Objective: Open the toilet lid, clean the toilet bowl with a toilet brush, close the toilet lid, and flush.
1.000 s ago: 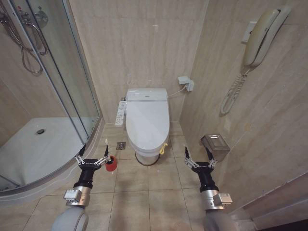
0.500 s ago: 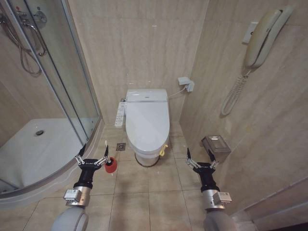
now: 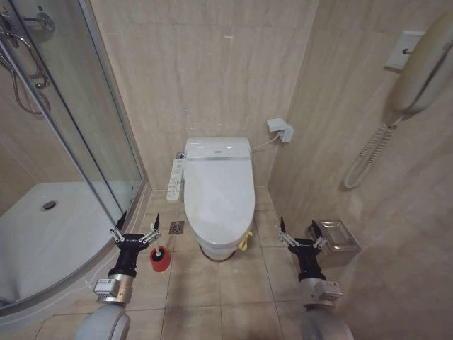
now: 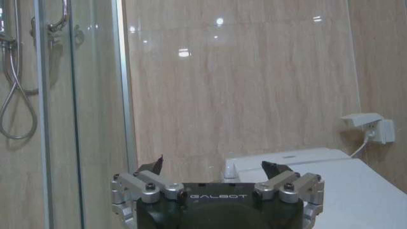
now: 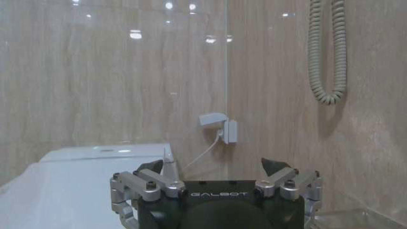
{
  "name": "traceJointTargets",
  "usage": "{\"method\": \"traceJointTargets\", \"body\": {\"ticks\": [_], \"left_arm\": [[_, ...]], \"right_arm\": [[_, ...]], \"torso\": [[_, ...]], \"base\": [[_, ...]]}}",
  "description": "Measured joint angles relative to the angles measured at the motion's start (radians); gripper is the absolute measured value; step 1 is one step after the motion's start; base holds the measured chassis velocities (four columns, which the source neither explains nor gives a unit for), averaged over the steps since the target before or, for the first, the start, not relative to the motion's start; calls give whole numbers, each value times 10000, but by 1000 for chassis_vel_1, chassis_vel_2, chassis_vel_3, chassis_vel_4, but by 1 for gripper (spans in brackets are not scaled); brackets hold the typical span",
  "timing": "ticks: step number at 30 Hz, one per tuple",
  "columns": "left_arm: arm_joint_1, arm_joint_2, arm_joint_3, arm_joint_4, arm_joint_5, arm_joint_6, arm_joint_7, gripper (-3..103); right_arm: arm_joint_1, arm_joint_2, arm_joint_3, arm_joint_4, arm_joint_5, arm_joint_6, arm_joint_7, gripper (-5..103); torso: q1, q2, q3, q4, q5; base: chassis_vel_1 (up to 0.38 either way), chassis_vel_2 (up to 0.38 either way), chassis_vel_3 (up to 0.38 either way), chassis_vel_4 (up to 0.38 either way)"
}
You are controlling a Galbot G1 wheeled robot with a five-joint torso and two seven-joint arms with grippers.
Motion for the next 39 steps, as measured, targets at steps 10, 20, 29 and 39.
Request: {"method": "traceJointTargets", "body": {"ticks": [10,20,29,39], "left_arm": [[5,0,0,0,0,0,1,100],[0,0,0,0,0,0,2,100],[4,0,0,0,0,0,1,100],[1,0,0,0,0,0,1,100]], "right_arm": [[9,-1,3,-95,-59,-154,380,100],[105,-26,-37,-220,-204,-220,619,100],[1,30,-89,-372,-818,-260,736,100],[-201,-345,-683,-1059,-1829,-794,1470,100]], "torso": [[-15,6,-6,-3,0],[0,0,0,-1,0],[-15,6,-6,-3,0],[-4,3,-2,-2,0]], "base": [[-8,15,16,-10],[-91,91,102,-94],[0,0,0,0],[-44,49,54,-57]]}}
